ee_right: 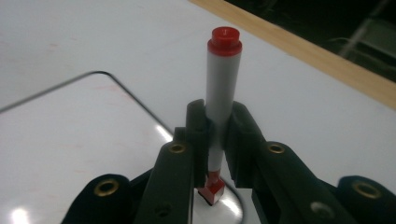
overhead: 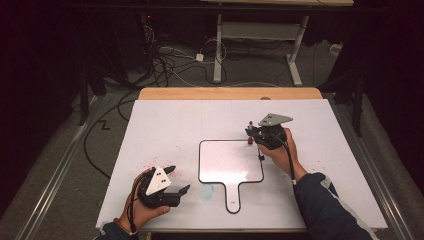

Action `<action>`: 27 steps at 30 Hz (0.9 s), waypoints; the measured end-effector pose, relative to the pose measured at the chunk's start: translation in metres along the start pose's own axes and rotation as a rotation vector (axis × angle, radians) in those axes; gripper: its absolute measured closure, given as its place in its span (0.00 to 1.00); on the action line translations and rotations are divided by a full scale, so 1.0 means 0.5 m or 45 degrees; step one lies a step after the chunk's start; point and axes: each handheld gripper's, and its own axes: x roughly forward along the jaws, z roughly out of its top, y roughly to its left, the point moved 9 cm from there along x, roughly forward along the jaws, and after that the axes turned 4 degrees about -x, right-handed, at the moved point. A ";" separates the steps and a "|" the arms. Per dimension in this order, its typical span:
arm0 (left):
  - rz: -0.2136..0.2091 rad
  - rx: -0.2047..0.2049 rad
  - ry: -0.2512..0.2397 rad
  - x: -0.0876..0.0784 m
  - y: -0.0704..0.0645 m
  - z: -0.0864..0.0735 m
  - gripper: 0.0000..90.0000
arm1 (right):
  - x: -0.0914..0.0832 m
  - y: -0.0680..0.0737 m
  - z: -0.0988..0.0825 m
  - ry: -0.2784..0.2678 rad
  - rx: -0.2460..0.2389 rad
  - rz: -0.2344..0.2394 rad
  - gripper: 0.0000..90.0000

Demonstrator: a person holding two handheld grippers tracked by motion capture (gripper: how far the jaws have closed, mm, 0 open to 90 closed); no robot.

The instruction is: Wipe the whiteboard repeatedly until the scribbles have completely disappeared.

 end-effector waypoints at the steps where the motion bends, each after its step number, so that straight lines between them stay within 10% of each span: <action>1: 0.000 0.001 0.002 0.001 0.000 0.000 0.25 | 0.001 0.007 0.002 -0.006 -0.007 0.015 0.90; 7: -0.008 0.006 0.001 0.000 -0.003 -0.001 0.25 | -0.004 0.066 0.007 -0.033 -0.056 0.132 0.91; 12: -0.008 0.008 0.005 0.001 -0.004 0.000 0.25 | -0.001 0.036 0.004 0.001 -0.146 -0.017 0.91; 16: -0.012 0.005 0.005 0.001 -0.003 -0.001 0.25 | -0.004 0.051 0.005 -0.023 -0.062 0.096 0.90; 20: -0.016 0.005 0.007 0.001 -0.004 -0.002 0.25 | -0.020 0.084 0.001 -0.007 -0.103 0.174 0.91; 25: -0.007 0.013 0.008 0.001 -0.005 -0.001 0.25 | -0.024 0.033 -0.010 0.035 -0.171 -0.026 0.91; 27: -0.006 0.015 0.006 0.001 -0.005 0.000 0.25 | -0.023 -0.002 -0.017 0.025 -0.099 -0.075 0.91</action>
